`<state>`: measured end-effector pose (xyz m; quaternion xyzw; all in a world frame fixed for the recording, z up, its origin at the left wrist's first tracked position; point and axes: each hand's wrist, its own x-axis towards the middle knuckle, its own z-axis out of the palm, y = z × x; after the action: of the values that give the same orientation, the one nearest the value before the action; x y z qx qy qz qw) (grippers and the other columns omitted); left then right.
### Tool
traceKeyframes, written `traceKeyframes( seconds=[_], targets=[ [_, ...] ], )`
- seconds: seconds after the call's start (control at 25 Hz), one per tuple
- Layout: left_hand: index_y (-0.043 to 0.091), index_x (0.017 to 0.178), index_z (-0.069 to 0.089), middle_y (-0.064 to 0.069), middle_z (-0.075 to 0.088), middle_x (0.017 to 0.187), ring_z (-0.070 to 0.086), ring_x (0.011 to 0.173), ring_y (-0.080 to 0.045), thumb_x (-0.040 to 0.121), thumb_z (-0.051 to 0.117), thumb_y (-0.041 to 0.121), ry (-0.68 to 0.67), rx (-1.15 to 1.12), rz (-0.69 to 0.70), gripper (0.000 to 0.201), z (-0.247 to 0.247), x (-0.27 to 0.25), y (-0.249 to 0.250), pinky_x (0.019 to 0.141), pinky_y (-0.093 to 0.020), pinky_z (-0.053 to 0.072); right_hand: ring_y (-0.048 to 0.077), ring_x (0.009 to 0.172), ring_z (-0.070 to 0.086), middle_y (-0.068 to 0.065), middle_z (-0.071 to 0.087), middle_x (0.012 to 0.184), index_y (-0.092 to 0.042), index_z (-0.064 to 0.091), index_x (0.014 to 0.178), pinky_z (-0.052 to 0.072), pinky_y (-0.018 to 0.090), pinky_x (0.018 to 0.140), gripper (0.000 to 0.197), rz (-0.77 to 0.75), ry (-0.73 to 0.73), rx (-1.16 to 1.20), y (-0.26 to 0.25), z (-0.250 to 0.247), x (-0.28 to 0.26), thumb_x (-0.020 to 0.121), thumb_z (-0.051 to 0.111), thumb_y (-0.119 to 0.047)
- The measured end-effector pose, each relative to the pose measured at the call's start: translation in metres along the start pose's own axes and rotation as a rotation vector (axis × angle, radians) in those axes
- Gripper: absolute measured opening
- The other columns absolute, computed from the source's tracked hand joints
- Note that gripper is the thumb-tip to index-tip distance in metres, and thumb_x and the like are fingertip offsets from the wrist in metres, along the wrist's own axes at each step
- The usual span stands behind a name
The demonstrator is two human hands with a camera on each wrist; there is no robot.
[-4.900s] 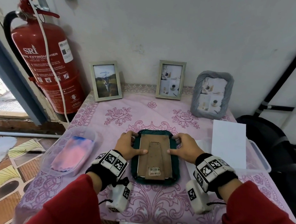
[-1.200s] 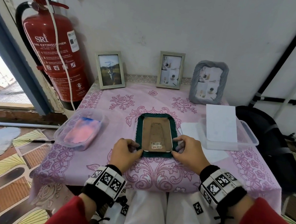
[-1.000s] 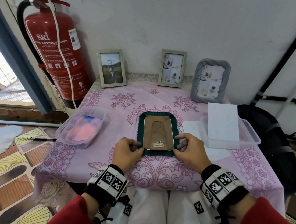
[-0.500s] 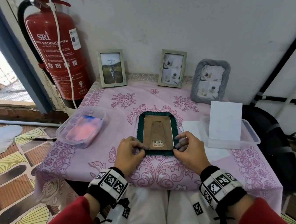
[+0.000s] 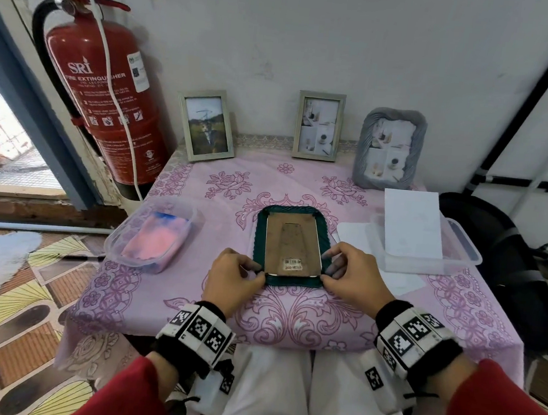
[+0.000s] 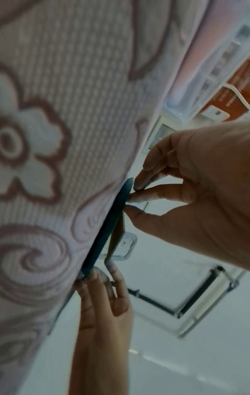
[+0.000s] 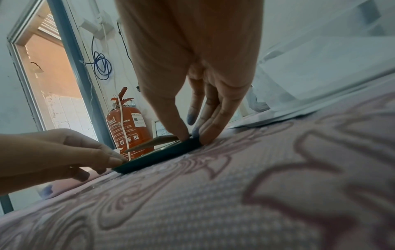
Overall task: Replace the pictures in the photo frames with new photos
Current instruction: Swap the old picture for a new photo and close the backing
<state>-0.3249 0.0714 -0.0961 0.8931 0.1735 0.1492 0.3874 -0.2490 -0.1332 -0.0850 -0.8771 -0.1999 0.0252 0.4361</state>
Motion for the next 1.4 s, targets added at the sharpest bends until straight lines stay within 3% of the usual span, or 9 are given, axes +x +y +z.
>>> traceKeyframes(
  seconds=[0.08,0.2,0.32,0.64,0.8,0.88,1.0,1.24,1.4],
  targets=[
    [0.007,0.082,0.072,-0.007,0.058,0.086,0.055,0.068,-0.012,0.073,0.075,0.013,-0.002,-0.068,-0.042,0.011,0.001,0.000,0.000,0.075,-0.025,0.052,0.005,0.051,0.051,-0.005,0.057,0.059,-0.011,0.061,0.090,0.043,0.007,0.053,0.027,-0.006,0.013,0.010,0.000,0.001,0.000,0.068,0.069,0.002],
    [0.003,0.084,0.071,-0.007,0.056,0.091,0.052,0.064,-0.005,0.075,0.073,0.008,-0.001,-0.116,-0.030,0.010,0.004,-0.004,0.000,0.061,-0.006,0.045,0.006,0.051,0.052,-0.003,0.058,0.059,-0.013,0.059,0.089,0.044,0.010,0.054,0.028,0.003,0.024,0.035,0.000,0.001,0.000,0.068,0.069,0.003],
    [0.004,0.083,0.070,-0.005,0.053,0.091,0.051,0.066,-0.003,0.075,0.071,0.003,0.004,-0.160,-0.009,0.008,0.006,-0.006,0.001,0.060,-0.003,0.044,0.006,0.052,0.053,-0.002,0.059,0.060,-0.013,0.059,0.088,0.045,0.010,0.054,0.028,0.010,0.020,0.034,0.000,0.000,0.000,0.068,0.070,0.003],
    [0.000,0.082,0.072,-0.003,0.054,0.085,0.048,0.061,-0.001,0.076,0.068,-0.001,-0.025,-0.139,0.033,0.007,0.002,-0.006,0.004,0.056,-0.003,0.041,0.010,0.054,0.052,0.000,0.059,0.063,-0.011,0.059,0.089,0.045,0.016,0.056,0.028,-0.030,-0.015,0.006,-0.003,-0.001,0.001,0.068,0.068,0.005],
    [0.002,0.083,0.072,-0.002,0.053,0.086,0.050,0.063,-0.001,0.078,0.068,0.003,-0.073,-0.086,0.043,0.007,-0.004,-0.003,0.006,0.059,-0.004,0.042,0.008,0.056,0.052,-0.005,0.059,0.063,-0.016,0.057,0.091,0.042,0.006,0.054,0.031,-0.024,-0.065,-0.021,-0.004,-0.004,0.002,0.070,0.069,0.004],
    [0.007,0.085,0.073,-0.002,0.054,0.088,0.055,0.070,-0.008,0.078,0.069,0.010,-0.118,0.005,0.027,0.008,-0.008,0.003,0.006,0.065,-0.010,0.041,0.008,0.058,0.052,-0.006,0.058,0.066,-0.018,0.058,0.095,0.043,0.006,0.056,0.032,0.003,-0.090,-0.026,-0.003,-0.006,0.003,0.072,0.071,0.001],
    [0.010,0.079,0.074,-0.002,0.060,0.082,0.056,0.072,-0.012,0.074,0.071,0.013,-0.138,0.058,0.017,0.006,-0.012,0.007,0.008,0.068,-0.018,0.040,0.010,0.062,0.054,-0.006,0.059,0.068,-0.016,0.060,0.101,0.044,0.009,0.060,0.035,0.014,-0.105,-0.034,-0.004,-0.007,0.005,0.072,0.073,-0.001],
    [0.008,0.075,0.072,-0.003,0.058,0.085,0.053,0.076,-0.013,0.073,0.070,0.009,-0.138,0.059,0.073,0.003,-0.013,0.005,0.009,0.069,-0.020,0.039,0.018,0.067,0.060,0.006,0.067,0.073,-0.014,0.061,0.102,0.051,0.026,0.068,0.038,-0.027,-0.103,-0.047,-0.008,-0.006,0.005,0.070,0.072,0.003],
    [0.007,0.076,0.071,-0.008,0.058,0.090,0.055,0.079,-0.016,0.074,0.071,0.007,-0.176,0.066,0.113,0.002,-0.016,0.007,0.010,0.073,-0.023,0.043,0.019,0.069,0.062,0.008,0.069,0.076,-0.012,0.062,0.101,0.052,0.026,0.070,0.036,-0.026,-0.114,-0.058,-0.009,-0.007,0.006,0.069,0.073,0.003]
  ],
)
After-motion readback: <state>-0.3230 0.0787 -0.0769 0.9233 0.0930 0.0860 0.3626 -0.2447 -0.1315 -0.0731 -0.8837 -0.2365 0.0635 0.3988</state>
